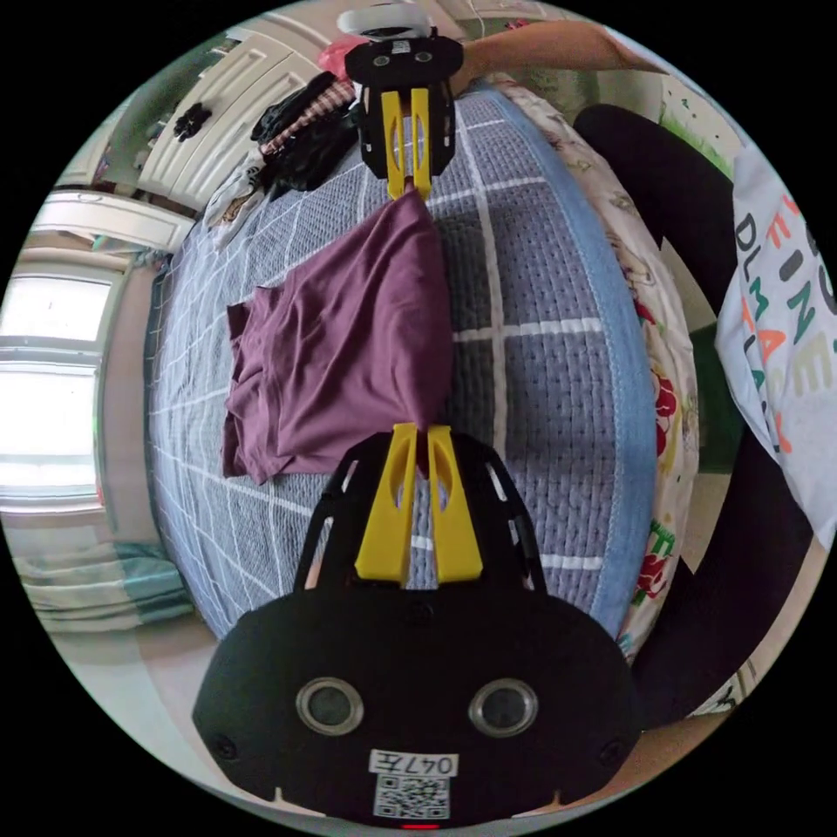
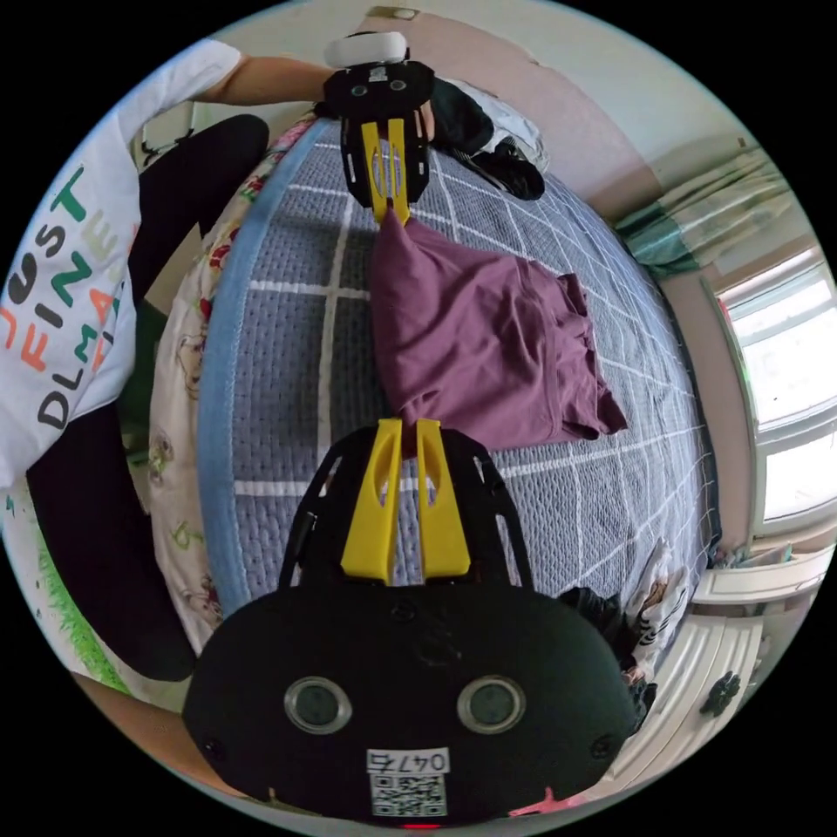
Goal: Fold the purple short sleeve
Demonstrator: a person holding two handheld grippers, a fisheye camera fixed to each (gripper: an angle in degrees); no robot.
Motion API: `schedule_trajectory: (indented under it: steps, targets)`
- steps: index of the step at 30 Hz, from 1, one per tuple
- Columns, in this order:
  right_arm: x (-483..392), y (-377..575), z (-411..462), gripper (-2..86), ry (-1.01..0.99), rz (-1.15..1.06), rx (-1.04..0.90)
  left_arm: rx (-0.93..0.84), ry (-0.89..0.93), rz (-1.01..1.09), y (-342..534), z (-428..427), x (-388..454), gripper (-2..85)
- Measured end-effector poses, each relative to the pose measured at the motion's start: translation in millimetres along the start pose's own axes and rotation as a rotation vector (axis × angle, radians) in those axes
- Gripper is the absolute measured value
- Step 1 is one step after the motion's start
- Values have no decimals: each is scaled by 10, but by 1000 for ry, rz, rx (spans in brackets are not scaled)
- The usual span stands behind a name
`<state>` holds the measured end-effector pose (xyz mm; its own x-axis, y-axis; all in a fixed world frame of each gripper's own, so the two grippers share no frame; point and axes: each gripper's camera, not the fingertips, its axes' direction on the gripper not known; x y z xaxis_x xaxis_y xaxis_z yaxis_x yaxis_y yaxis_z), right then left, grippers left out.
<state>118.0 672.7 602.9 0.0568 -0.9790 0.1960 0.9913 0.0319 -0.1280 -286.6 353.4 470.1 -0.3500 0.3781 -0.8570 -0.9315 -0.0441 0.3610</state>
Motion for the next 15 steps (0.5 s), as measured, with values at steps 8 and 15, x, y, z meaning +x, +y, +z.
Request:
schedule_trajectory:
  steps: [8,15]
  targets:
    - [-451,55,-630,5,-137,-48,33,39,191,10,250,-619,201,-3]
    - [-985,128,-1108,5,-173,-17,40,110,309,-16,537,-987,418,0]
